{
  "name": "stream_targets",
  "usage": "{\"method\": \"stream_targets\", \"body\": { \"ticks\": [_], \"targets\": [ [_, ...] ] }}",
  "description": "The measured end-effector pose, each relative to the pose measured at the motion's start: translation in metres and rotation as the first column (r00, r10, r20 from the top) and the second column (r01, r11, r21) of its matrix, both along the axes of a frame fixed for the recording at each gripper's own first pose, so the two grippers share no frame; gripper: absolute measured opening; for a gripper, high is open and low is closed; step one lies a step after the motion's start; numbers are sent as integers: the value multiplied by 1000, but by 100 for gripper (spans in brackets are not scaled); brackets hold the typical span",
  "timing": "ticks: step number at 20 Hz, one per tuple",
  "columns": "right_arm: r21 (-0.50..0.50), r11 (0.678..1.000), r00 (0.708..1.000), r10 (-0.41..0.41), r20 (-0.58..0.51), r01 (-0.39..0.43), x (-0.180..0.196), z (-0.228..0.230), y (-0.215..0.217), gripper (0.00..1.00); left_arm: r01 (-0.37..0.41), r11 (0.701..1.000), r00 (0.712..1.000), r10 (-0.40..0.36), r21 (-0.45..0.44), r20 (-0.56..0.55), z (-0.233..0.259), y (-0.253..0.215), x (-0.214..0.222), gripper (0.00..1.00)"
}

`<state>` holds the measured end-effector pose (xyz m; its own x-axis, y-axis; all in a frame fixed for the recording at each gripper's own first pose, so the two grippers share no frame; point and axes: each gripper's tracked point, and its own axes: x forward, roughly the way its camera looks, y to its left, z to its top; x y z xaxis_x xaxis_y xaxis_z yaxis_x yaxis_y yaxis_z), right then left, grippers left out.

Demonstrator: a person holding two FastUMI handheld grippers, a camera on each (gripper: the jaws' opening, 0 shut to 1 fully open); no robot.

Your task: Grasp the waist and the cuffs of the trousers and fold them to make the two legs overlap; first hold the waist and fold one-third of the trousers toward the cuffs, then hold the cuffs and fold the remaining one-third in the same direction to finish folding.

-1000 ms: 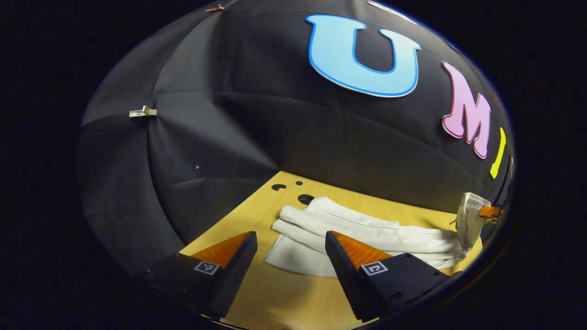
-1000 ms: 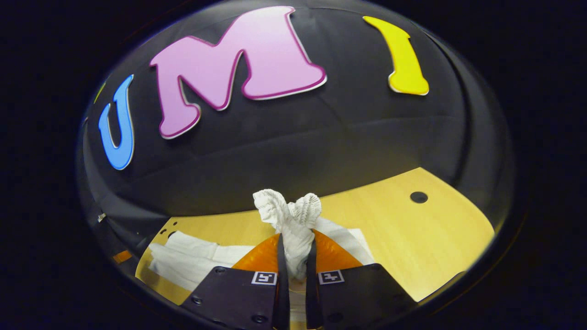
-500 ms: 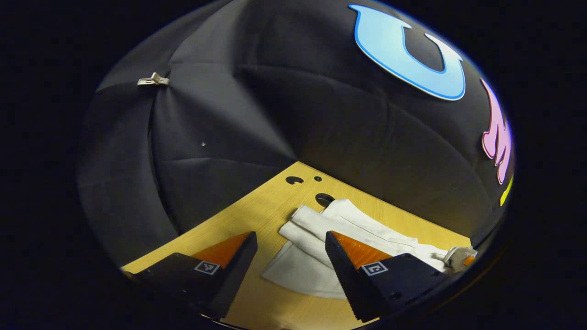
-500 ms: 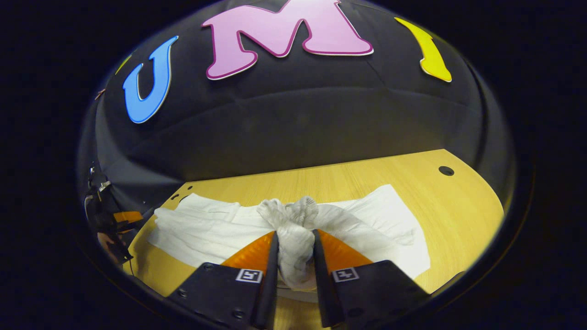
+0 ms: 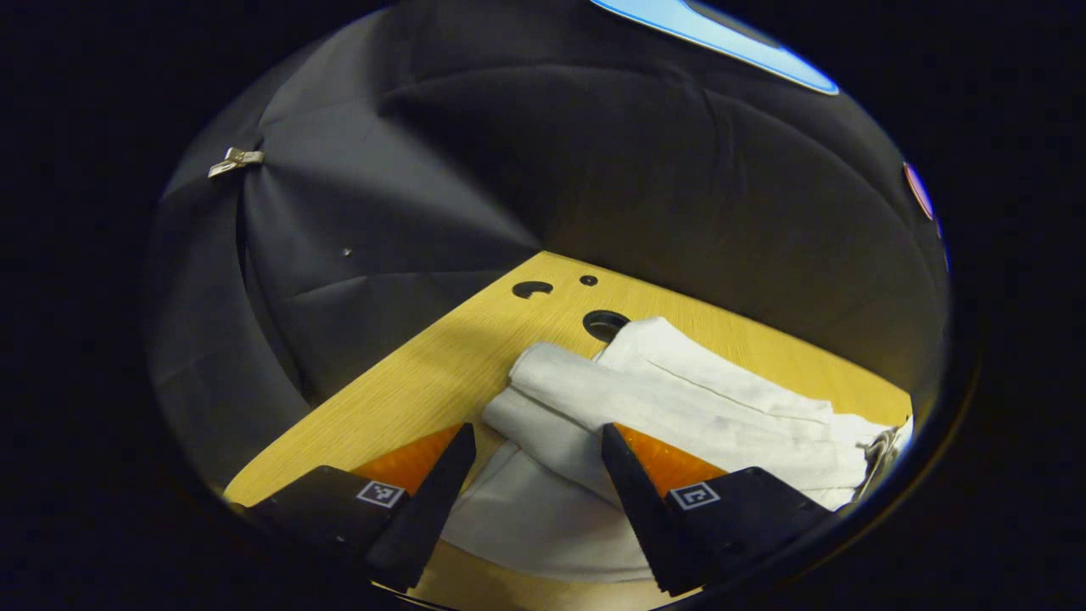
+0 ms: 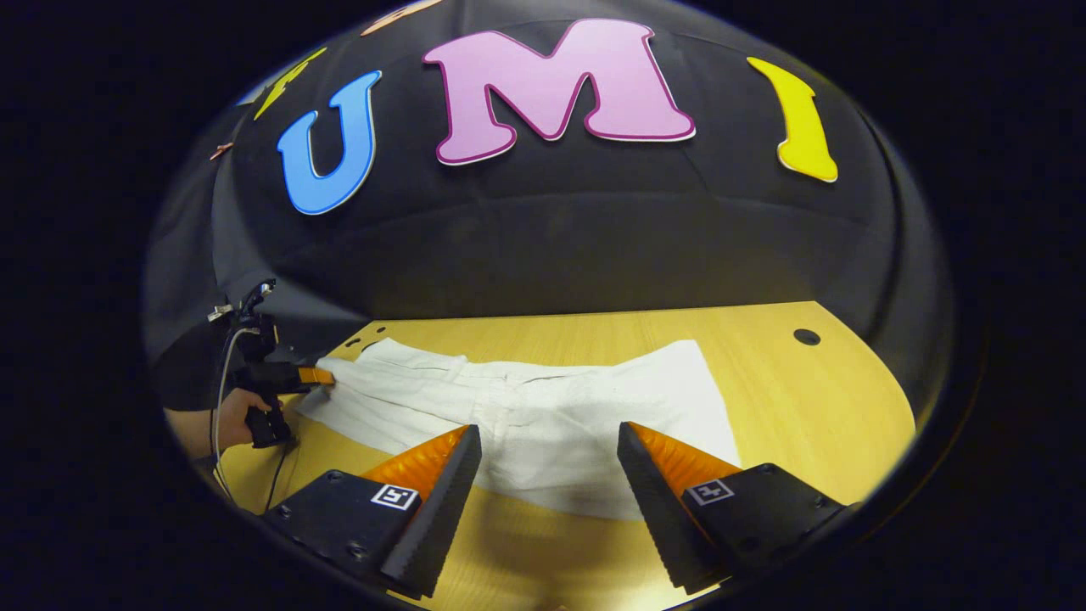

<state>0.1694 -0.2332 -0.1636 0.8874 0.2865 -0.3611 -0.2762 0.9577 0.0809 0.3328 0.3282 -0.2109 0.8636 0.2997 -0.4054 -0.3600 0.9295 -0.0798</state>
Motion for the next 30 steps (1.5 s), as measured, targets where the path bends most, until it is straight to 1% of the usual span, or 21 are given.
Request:
{"method": "stream_targets", "body": {
  "ticks": [2, 3, 5, 6, 7, 10, 11, 12, 14, 15, 16, 17, 19, 20, 21, 22, 24, 25, 27, 29, 30],
  "targets": [
    [7, 1000, 1000, -26, -13, 26, -6, -3, -16, 99, 35, 995, 998, -30, 91, -49, -4, -3, 6, 98],
    [21, 999, 999, -42, -26, 42, -9, -5, -23, 98, 52, 994, 998, -47, 97, -50, -5, -7, 11, 99],
    [32, 997, 997, -64, -52, 66, -16, -16, -34, 98, 54, 993, 998, -50, 101, -49, -6, -11, 13, 75],
    [16, 997, 996, -71, -58, 72, -20, -19, -41, 98, 60, 993, 997, -55, 105, -51, -6, -13, 13, 76],
    [-2, 998, 996, -69, -59, 69, -25, -22, -46, 98, 80, 991, 996, -74, 110, -59, -8, -19, 16, 68],
    [-30, 998, 997, -49, -65, 48, -33, -24, -52, 98, 112, 983, 992, -101, 143, -79, -9, -31, 18, 33],
    [-39, 998, 997, -47, -62, 45, -34, -25, -56, 98, 115, 979, 991, -101, 169, -89, -8, -33, 17, 29],
    [-47, 998, 997, -47, -60, 44, -34, -25, -58, 98, 119, 974, 990, -101, 195, -100, -9, -34, 18, 22],
    [-53, 997, 997, -50, -59, 47, -33, -22, -66, 98, 96, 967, 993, -77, 234, -88, -5, -34, 20, 6],
    [-53, 997, 997, -54, -54, 51, -32, -20, -70, 98, 87, 967, 994, -70, 238, -80, -4, -35, 21, 6],
    [-53, 997, 997, -59, -46, 56, -30, -16, -77, 98, 74, 973, 996, -60, 220, -70, -4, -36, 20, 6],
    [-54, 997, 997, -62, -42, 60, -28, -14, -82, 98, 53, 980, 998, -44, 192, -49, -1, -35, 17, 6],
    [-59, 996, 997, -73, -36, 71, -25, -10, -95, 98, 7, 995, 999, -11, 100, 36, 21, -43, 12, 6],
    [-59, 995, 996, -80, -36, 78, -23, -8, -101, 98, 2, 996, 998, -7, 88, 65, 32, -45, 10, 6],
    [-53, 995, 995, -88, -40, 86, -24, -6, -109, 98, 9, 996, 996, -17, 89, 89, 49, -54, 3, 6],
    [-51, 995, 995, -91, -48, 88, -26, -5, -113, 98, 19, 996, 994, -29, 87, 110, 63, -65, -1, 10],
    [-51, 994, 994, -97, -58, 94, -32, -1, -122, 98, 28, 997, 988, -38, 69, 153, 90, -83, -7, 10],
    [-56, 994, 993, -101, -56, 98, -41, 9, -132, 98, 42, 998, 982, -52, 55, 180, 110, -102, -10, 6],
    [-59, 991, 991, -123, -59, 120, -50, 19, -149, 98, 78, 996, 971, -83, 31, 223, 145, -140, -18, 6],
    [-32, 989, 987, -149, -61, 147, -59, 28, -161, 98, 115, 992, 958, -122, 44, 260, 175, -176, -21, 6],
    [-20, 986, 985, -164, -60, 163, -63, 31, -168, 98, 137, 989, 951, -146, 51, 272, 187, -195, -20, 1]
  ]
}}
